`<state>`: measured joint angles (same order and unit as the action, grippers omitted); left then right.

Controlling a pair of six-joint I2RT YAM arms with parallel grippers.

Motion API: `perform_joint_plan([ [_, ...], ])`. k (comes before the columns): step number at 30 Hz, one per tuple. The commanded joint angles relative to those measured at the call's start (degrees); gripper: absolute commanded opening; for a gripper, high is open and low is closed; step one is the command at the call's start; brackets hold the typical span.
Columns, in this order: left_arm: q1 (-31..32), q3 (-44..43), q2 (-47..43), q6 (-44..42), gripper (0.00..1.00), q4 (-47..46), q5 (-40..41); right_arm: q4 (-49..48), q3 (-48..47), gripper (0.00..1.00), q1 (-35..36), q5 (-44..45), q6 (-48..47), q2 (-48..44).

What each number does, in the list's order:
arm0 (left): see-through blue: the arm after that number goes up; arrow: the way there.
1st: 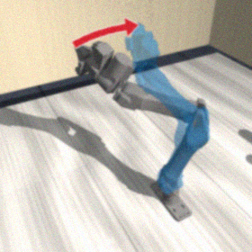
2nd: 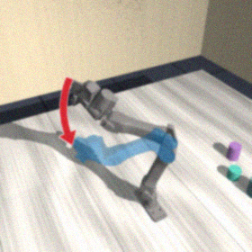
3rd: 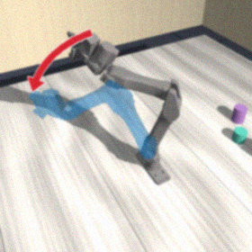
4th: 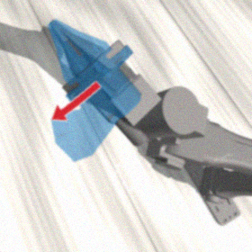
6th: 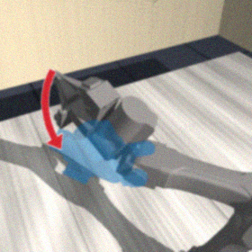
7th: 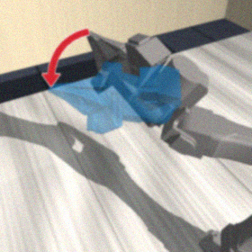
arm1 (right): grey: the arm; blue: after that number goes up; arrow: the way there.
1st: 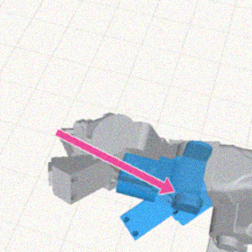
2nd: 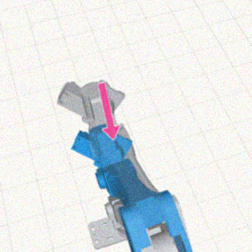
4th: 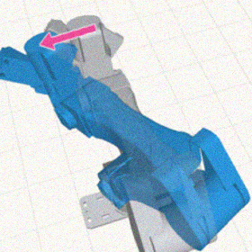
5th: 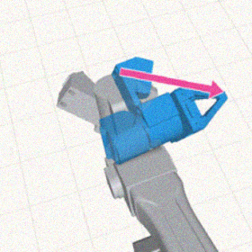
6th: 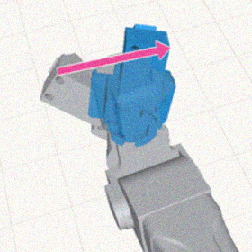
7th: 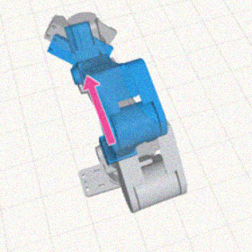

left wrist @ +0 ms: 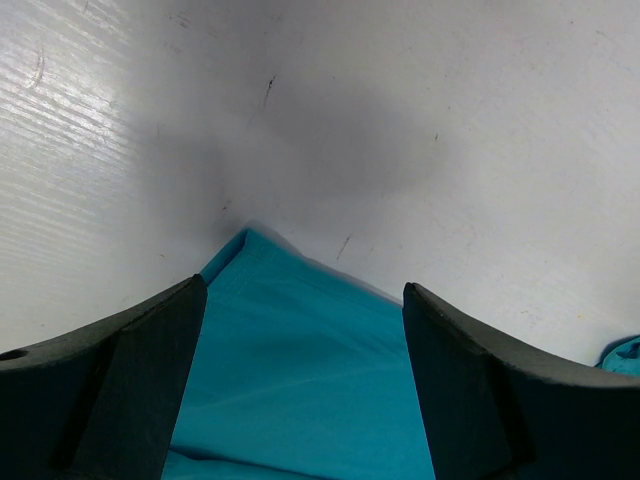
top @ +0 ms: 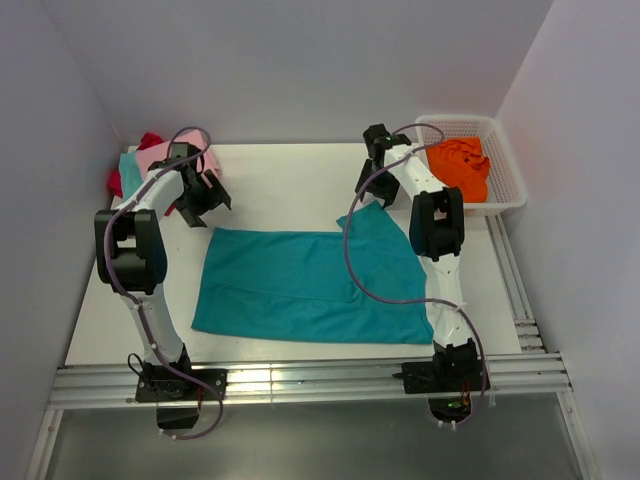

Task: Fold and stack the t-shirts
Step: Grap the side of the flattened tshirt furthest away from the robot with both arms

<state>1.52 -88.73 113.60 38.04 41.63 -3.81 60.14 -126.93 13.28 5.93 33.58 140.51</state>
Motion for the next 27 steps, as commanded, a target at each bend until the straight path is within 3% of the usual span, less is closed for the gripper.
perform_joint_plan([
  [1,-0.2,-0.57,-2.68,-1.74,0.86,-0.4,-0.32,-0.37,-1.65,0.7,0.61,0.65,0.7,0.99],
  [9,-0.64,1.71,-4.26,-2.88,0.86,-0.84,-0.32,-1.08,0.11,0.56,1.22,3.82,-0.19,1.52],
  [15,-1.34,3.03,-4.7,-2.89,0.86,-1.37,-0.84,1.65,-1.83,0.38,1.31,5.83,-0.45,2.58],
  [18,-1.34,3.03,-4.79,-2.62,0.86,-1.72,-1.11,4.98,-3.75,0.36,1.75,7.33,-0.89,4.15],
  [20,-1.34,2.95,-4.62,-2.27,0.86,-1.99,-1.54,8.93,-6.65,0.28,2.36,8.04,-1.24,5.99],
  [21,-1.34,2.95,-4.44,-2.1,0.86,-2.42,-1.63,9.64,-7.09,0.13,2.54,8.74,-1.59,6.27],
  [23,-1.34,3.03,-4.18,-1.74,0.85,-2.78,-1.81,10.09,-5.96,0.0,3.33,9.53,-1.59,5.57],
  [27,-1.34,1.63,-2.34,-1.83,0.85,-2.78,-0.32,7.63,-0.78,0.0,3.68,9.45,-1.42,3.28],
])
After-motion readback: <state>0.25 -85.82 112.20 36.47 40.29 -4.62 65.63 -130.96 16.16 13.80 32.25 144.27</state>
